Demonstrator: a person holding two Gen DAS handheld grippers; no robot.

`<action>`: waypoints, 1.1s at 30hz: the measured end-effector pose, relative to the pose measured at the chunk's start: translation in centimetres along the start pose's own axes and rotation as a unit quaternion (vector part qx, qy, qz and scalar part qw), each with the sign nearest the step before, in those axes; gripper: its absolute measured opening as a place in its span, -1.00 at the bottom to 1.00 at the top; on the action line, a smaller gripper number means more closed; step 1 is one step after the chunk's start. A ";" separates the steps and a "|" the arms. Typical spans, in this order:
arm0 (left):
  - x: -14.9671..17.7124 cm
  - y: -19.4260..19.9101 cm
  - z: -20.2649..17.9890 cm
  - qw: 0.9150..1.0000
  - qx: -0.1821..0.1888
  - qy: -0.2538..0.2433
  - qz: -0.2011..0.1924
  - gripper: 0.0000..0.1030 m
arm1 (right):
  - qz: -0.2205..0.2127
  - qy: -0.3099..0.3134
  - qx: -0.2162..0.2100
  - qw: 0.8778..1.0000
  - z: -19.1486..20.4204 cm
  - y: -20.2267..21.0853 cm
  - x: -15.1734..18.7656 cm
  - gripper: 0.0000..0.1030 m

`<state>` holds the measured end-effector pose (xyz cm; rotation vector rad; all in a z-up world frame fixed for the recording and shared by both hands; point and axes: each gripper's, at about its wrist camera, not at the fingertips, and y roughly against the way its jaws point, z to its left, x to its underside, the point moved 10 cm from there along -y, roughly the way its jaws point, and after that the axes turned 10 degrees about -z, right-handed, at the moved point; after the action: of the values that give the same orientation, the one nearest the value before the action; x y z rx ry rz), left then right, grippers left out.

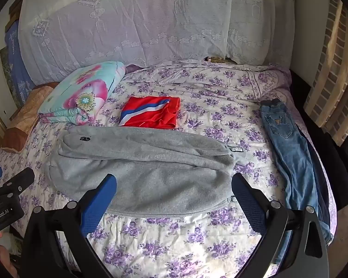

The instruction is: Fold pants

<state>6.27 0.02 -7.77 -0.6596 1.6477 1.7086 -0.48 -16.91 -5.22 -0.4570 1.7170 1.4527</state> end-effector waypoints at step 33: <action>0.1 -1.4 -2.0 1.000 0.011 -0.010 0.014 0.91 | 0.002 0.002 0.002 1.000 -0.1 0.0 0.1 0.93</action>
<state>7.14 -2.01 -8.91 -0.6099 1.6671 1.7086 -0.54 -16.97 -5.26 -0.4555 1.7250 1.4523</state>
